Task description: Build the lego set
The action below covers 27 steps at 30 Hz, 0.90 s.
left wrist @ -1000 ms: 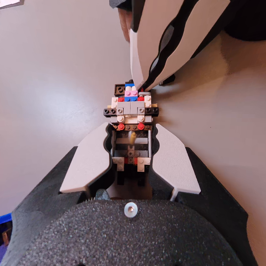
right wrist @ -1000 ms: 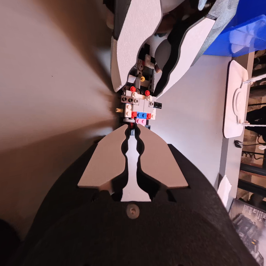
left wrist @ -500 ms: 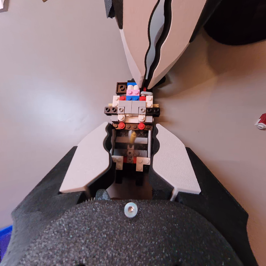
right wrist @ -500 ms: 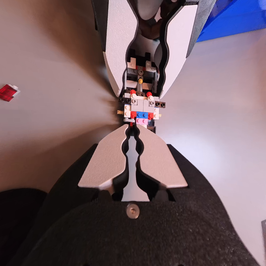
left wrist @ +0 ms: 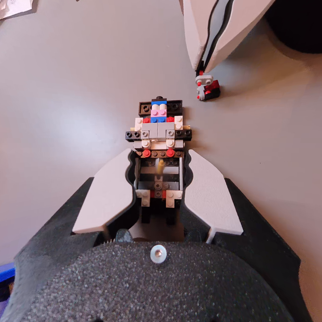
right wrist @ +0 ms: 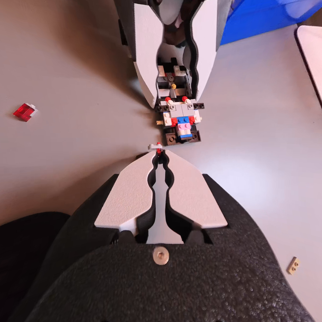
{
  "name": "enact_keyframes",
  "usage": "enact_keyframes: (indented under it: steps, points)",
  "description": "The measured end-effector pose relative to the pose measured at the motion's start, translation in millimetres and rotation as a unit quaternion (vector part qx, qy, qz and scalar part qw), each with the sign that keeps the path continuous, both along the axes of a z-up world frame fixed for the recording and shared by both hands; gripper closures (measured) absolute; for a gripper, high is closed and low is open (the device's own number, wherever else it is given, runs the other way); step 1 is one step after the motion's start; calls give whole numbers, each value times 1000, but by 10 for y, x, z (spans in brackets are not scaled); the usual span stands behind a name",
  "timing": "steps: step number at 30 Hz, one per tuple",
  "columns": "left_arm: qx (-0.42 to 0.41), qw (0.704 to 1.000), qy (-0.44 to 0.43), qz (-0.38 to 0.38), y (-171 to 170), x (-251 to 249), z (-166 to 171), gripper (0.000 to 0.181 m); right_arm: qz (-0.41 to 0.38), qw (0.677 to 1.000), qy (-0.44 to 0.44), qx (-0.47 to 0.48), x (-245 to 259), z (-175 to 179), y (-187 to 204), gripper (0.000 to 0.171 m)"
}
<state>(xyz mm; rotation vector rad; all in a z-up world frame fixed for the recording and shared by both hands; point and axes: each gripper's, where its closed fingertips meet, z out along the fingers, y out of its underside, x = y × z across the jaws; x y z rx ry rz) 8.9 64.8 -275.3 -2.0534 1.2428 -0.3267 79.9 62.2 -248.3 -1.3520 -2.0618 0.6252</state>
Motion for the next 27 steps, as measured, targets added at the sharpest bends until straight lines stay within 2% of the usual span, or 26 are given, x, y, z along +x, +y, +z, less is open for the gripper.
enact_keyframes:
  steps: [10,14,17,21,27]
  points:
    - [33,999,12,-40,396,238,21,132,-50,998,8,20,52,-2,124,166]
    - [48,998,27,-39,607,312,36,125,-81,996,14,22,122,19,206,166]
    - [108,993,54,-5,808,256,97,118,-103,994,14,25,179,5,265,166]
    - [145,989,30,21,743,189,264,123,-115,993,19,11,240,-44,269,166]
    - [88,994,-58,35,274,131,348,130,-98,995,3,-10,261,-116,182,166]
